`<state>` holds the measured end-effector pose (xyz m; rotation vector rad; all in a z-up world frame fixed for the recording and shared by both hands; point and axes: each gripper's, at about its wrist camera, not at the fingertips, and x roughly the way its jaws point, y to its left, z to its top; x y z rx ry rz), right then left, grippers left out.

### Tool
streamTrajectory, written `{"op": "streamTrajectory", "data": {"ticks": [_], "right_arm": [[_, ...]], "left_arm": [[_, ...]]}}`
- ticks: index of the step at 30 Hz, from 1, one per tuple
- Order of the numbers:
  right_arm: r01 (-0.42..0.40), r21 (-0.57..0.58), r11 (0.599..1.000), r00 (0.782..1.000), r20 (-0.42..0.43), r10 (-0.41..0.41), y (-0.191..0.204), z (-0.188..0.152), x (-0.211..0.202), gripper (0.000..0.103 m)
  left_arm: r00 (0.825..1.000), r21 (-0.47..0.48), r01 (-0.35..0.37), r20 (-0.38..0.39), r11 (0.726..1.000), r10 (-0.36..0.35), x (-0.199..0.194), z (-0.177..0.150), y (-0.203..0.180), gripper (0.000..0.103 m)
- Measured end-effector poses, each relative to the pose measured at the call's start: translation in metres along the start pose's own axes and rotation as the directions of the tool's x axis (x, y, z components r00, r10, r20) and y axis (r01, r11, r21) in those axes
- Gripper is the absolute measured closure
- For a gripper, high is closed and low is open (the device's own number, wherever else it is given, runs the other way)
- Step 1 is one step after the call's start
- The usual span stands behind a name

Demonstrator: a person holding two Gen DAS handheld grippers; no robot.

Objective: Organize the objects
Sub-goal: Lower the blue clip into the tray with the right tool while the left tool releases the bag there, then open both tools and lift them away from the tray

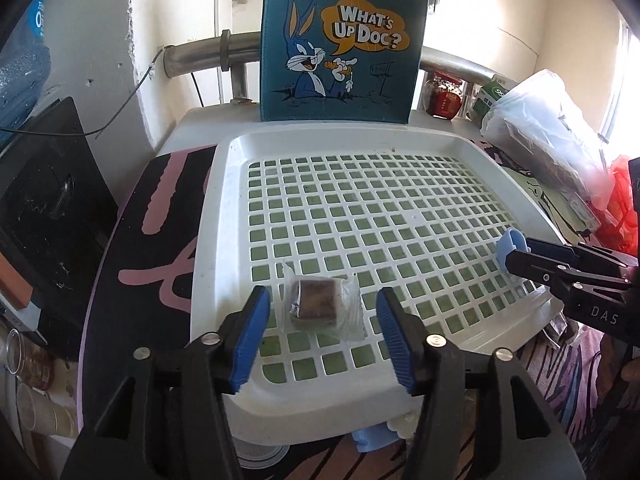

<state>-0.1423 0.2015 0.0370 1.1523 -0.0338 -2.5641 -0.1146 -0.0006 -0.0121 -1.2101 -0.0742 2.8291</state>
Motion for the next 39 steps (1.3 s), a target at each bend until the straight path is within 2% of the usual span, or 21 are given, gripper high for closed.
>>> {"op": "streamTrajectory", "data": {"ticks": [3,5,7,9,11,13,16,20,22,24,27,29,33,36,39], "right_arm": [[-0.01,0.02,1.0,0.996,0.093,0.009,-0.001,0.001,-0.029,0.06],[-0.025,0.029,0.999,0.983,0.181,0.02,-0.001,0.002,-0.058,0.055],[-0.049,0.042,0.998,0.959,0.282,0.035,-0.002,0.001,-0.091,0.049],[-0.069,0.047,0.996,0.925,0.378,0.046,-0.004,-0.003,-0.123,0.039],[-0.077,0.042,0.996,0.892,0.449,0.05,-0.005,-0.008,-0.149,0.036],[-0.077,0.028,0.997,0.88,0.472,0.055,-0.008,-0.013,-0.164,0.035],[-0.051,0.021,0.998,0.892,0.45,0.036,-0.01,-0.023,-0.169,0.035],[-0.028,0.01,1.0,0.942,0.336,0.023,-0.015,-0.042,-0.149,0.035],[0.021,0.0,1.0,0.963,0.27,-0.02,-0.017,-0.05,-0.133,0.035],[0.1,0.003,0.995,0.975,0.197,-0.099,-0.021,-0.058,-0.118,0.035],[0.161,0.038,0.986,0.98,0.114,-0.164,-0.034,-0.067,-0.101,0.038],[0.18,0.067,0.981,0.98,0.079,-0.185,-0.044,-0.07,-0.094,0.044],[0.16,0.085,0.983,0.987,0.015,-0.162,-0.05,-0.072,-0.081,0.046],[0.207,0.057,0.977,0.978,-0.013,-0.206,-0.046,-0.073,-0.073,0.048],[0.197,0.084,0.977,0.98,0.0,-0.198,-0.05,-0.074,-0.076,0.055]], "left_arm": [[0.997,-0.011,0.039,0.071,0.999,-0.038,-0.025,0.005,0.004,0.029],[0.989,-0.036,0.073,0.131,0.997,-0.068,-0.049,0.009,0.01,0.021],[0.977,-0.068,0.106,0.195,0.992,-0.091,-0.074,0.012,0.021,0.016],[0.963,-0.1,0.109,0.258,0.989,-0.08,-0.097,0.011,0.032,0.012],[0.951,-0.12,0.079,0.306,0.99,-0.039,-0.115,0.006,0.041,0.01],[0.947,-0.126,0.042,0.32,0.991,0.001,-0.123,-0.002,0.046,0.01],[0.963,-0.121,0.009,0.268,0.993,0.024,-0.116,-0.019,0.049,0.01],[0.991,-0.113,0.021,0.132,0.993,-0.006,-0.088,-0.045,0.048,0.01],[0.998,-0.125,0.032,0.066,0.992,-0.024,-0.073,-0.055,0.048,0.01],[1.0,-0.12,0.004,0.029,0.993,-0.001,-0.063,-0.061,0.047,0.01],[0.999,-0.113,-0.043,-0.012,0.993,0.042,-0.052,-0.064,0.047,0.01],[0.999,-0.122,-0.046,-0.021,0.991,0.044,-0.048,-0.064,0.049,0.01],[0.998,-0.08,-0.036,-0.053,0.996,0.032,-0.037,-0.061,0.041,0.01],[0.997,-0.062,-0.042,-0.071,0.997,0.037,-0.031,-0.058,0.036,0.01],[0.996,-0.064,-0.041,-0.079,0.997,0.035,-0.03,-0.058,0.036,0.014]]}}
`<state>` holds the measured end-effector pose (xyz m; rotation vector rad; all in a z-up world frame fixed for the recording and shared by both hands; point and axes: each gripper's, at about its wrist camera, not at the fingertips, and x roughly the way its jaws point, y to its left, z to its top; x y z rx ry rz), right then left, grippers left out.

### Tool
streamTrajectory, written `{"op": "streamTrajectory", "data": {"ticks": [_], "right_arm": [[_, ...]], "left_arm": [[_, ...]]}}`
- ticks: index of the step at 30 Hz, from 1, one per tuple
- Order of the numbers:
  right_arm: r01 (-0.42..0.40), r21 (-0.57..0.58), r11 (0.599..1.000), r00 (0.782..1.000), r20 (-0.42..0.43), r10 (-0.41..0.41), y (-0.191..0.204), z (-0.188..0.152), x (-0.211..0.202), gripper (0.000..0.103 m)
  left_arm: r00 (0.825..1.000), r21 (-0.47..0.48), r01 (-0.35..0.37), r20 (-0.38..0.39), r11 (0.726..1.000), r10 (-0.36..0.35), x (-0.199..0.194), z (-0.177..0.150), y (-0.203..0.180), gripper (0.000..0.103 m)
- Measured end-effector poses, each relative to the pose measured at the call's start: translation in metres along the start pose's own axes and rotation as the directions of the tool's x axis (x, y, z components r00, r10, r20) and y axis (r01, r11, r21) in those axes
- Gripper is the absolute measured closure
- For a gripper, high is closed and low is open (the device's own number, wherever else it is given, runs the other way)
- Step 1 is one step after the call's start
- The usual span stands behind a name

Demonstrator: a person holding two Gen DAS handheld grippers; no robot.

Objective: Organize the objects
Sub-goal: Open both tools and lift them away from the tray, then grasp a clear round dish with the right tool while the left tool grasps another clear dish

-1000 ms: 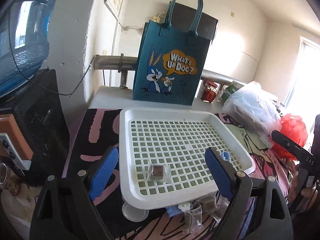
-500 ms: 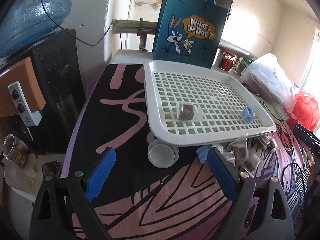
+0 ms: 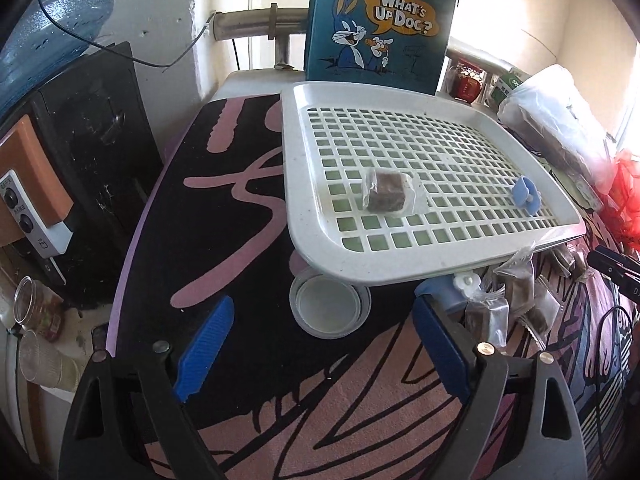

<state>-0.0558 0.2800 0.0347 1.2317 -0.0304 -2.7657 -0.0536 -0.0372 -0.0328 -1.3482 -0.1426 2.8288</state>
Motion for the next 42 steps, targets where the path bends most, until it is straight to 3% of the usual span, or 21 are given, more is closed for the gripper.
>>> {"op": "streamTrajectory", "data": {"ticks": [12,15,16,17,18,26,31,38,42], "right_arm": [[-0.009,-0.059,0.998,0.998,-0.055,0.006,0.012,-0.001,0.013,0.055],[-0.005,-0.08,0.997,0.999,-0.045,0.001,0.015,-0.001,0.011,0.056],[-0.006,-0.086,0.996,0.999,-0.043,0.002,0.016,-0.002,0.011,0.061],[-0.019,-0.091,0.996,0.999,-0.041,0.015,0.017,-0.002,0.011,0.085],[-0.041,-0.097,0.994,0.998,-0.043,0.037,0.018,-0.002,0.011,0.092],[-0.071,-0.086,0.994,0.994,0.081,0.078,0.014,-0.003,-0.015,0.092],[-0.123,-0.085,0.989,0.985,0.109,0.132,0.02,-0.002,-0.031,0.092],[-0.226,-0.159,0.961,0.948,0.19,0.255,0.059,0.007,-0.061,0.092],[-0.263,-0.206,0.943,0.931,0.204,0.304,0.082,0.006,-0.064,0.092]], "left_arm": [[1.0,0.022,-0.024,-0.012,0.999,0.024,0.003,0.002,-0.005,0.027],[0.999,0.038,-0.04,-0.003,0.998,0.04,0.001,0.002,-0.007,0.052],[0.999,0.04,-0.049,0.001,0.998,0.049,0.001,0.002,-0.007,0.063],[0.999,0.043,-0.046,0.0,0.998,0.046,0.001,0.002,-0.008,0.064],[0.999,0.045,-0.044,0.001,0.998,0.044,0.0,0.002,-0.008,0.064],[1.0,-0.004,-0.008,0.029,1.0,0.008,-0.017,-0.012,-0.001,0.064],[0.998,0.024,0.013,0.068,1.0,-0.015,-0.036,-0.023,-0.012,0.064],[0.98,0.144,0.062,0.18,0.988,-0.088,-0.065,-0.009,-0.053,0.064],[0.979,0.167,0.101,0.158,0.981,-0.128,-0.06,-0.012,-0.067,0.064]]}}
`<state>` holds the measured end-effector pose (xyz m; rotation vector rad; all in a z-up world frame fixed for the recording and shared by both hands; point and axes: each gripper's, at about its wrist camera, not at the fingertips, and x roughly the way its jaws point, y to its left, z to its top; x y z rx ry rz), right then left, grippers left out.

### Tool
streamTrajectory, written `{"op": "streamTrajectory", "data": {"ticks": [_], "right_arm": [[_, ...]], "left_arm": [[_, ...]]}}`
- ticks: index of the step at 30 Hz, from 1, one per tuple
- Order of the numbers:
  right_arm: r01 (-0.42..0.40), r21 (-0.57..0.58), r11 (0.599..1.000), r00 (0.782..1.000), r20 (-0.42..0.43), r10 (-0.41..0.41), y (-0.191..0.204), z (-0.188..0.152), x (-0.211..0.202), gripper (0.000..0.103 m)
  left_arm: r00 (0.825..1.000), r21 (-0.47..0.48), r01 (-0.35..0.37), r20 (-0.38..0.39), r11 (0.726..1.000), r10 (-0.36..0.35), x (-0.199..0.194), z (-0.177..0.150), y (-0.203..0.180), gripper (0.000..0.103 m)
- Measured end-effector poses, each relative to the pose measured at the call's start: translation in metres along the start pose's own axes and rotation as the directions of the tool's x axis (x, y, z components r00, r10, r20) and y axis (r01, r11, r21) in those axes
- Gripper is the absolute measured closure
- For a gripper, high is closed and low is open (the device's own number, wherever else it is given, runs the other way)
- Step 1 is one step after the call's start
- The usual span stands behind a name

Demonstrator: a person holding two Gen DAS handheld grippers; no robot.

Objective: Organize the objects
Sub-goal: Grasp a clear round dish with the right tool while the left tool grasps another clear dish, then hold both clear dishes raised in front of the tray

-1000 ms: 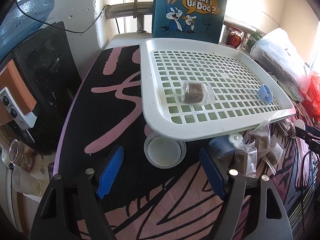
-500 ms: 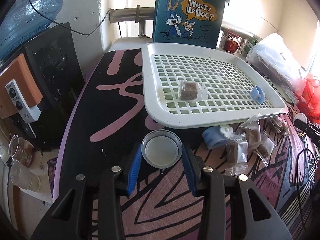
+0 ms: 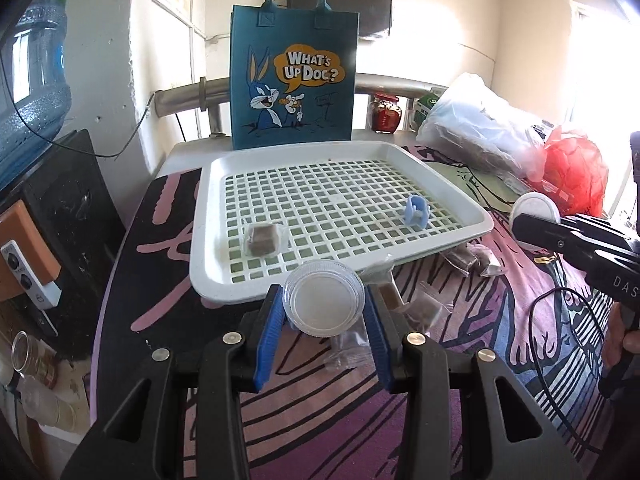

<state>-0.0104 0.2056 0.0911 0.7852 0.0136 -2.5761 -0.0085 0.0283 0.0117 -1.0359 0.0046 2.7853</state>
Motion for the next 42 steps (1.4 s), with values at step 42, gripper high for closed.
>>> {"op": "streamTrajectory", "data": {"ticks": [42], "right_arm": [[-0.085,-0.018,0.996,0.982,-0.171,0.08,0.016,-0.038,0.036,0.092]], "left_arm": [[0.997,0.025,0.011,-0.079,1.0,-0.009,0.01,-0.031,-0.02,0.064]]}}
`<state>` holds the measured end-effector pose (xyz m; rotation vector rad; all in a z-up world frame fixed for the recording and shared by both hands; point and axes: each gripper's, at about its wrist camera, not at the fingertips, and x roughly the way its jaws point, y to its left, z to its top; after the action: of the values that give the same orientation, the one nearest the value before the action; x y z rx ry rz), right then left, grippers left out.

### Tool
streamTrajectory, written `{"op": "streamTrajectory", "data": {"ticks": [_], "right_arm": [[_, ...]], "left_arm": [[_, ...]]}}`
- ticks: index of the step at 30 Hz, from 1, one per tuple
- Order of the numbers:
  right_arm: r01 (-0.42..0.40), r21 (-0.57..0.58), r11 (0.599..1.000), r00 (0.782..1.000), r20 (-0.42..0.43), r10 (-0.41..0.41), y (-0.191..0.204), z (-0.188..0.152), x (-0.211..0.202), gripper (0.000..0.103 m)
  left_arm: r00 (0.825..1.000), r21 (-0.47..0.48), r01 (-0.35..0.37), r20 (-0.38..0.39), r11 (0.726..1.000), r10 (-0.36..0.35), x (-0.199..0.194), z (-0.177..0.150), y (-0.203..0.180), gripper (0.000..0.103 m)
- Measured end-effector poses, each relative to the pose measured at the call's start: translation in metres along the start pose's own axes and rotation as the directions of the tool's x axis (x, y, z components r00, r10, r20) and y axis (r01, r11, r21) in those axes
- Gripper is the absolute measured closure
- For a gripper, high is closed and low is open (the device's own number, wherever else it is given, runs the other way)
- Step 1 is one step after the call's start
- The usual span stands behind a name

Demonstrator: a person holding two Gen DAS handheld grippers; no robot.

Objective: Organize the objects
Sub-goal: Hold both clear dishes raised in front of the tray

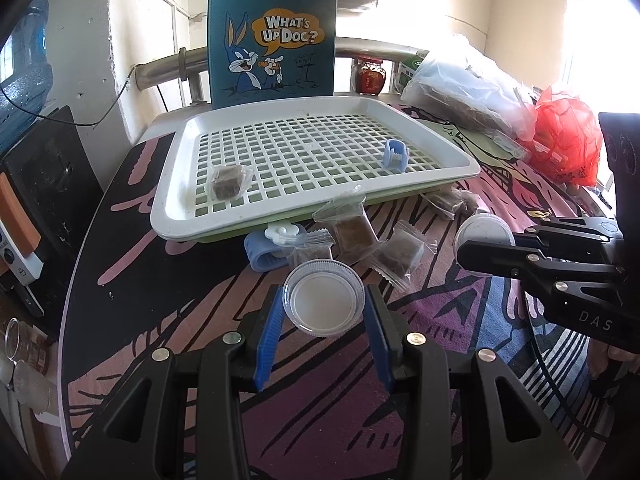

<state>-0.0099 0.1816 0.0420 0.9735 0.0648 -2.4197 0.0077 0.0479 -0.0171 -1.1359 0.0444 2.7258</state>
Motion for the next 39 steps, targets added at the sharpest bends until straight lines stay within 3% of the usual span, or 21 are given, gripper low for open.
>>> {"op": "streamTrajectory", "data": {"ticks": [39], "right_arm": [[-0.006,0.02,1.0,1.0,0.004,0.006,-0.0025,-0.0002,-0.0012,0.092]], "left_arm": [[1.0,-0.013,0.009,0.008,1.0,-0.009,-0.0016,-0.0013,0.0002,0.064]]}}
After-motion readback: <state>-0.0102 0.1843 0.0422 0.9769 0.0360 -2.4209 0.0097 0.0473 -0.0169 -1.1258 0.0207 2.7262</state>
